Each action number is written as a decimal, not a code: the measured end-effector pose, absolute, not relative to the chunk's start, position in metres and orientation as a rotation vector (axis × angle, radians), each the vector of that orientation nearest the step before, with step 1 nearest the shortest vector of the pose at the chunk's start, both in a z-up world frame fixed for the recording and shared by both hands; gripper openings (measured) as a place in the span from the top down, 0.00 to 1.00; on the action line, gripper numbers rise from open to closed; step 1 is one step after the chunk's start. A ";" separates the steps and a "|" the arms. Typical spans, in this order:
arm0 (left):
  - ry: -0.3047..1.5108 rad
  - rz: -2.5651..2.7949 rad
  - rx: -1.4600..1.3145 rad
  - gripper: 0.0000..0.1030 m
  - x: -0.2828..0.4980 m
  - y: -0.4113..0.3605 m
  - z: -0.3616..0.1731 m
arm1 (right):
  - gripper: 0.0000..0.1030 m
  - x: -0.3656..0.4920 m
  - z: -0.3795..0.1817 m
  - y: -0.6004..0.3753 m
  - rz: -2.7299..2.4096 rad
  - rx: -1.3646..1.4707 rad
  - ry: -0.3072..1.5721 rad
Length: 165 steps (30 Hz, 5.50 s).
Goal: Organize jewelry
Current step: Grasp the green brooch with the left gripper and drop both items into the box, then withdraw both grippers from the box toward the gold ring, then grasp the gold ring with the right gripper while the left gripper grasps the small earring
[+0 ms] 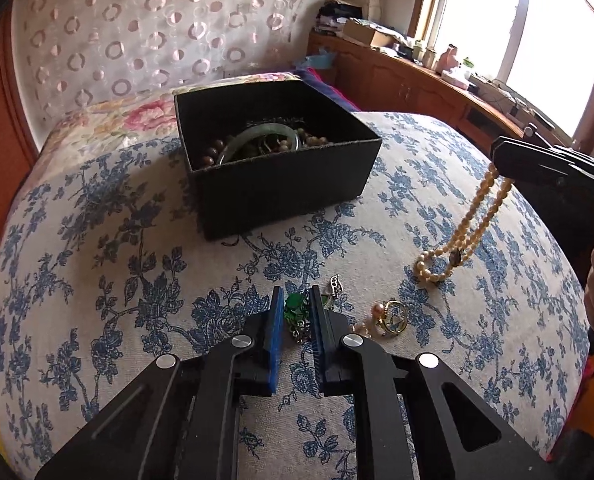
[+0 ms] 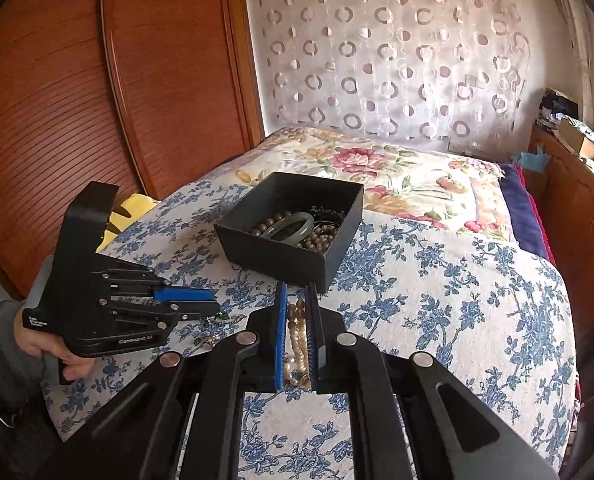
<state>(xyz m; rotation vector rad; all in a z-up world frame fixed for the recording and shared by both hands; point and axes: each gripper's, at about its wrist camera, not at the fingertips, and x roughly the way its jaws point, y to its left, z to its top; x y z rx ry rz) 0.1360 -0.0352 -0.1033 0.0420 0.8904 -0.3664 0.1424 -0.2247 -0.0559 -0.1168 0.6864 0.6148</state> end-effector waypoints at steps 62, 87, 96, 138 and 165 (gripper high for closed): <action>0.654 -0.287 0.038 0.89 0.214 -0.020 0.008 | 0.90 0.242 -0.021 -0.167 0.694 -0.183 0.652; 0.670 -0.293 0.081 0.89 0.248 -0.032 0.006 | 0.87 0.225 -0.044 -0.202 0.609 -0.135 0.689; 0.667 -0.296 0.074 0.55 0.234 -0.035 0.001 | 0.76 0.209 -0.046 -0.208 0.607 -0.130 0.690; 0.847 -0.233 0.075 0.13 0.112 0.016 -0.097 | 0.64 0.129 -0.131 -0.154 0.706 -0.331 0.856; 0.866 -0.402 0.145 0.29 0.114 -0.057 -0.103 | 0.79 0.132 -0.119 -0.214 0.631 -0.215 0.827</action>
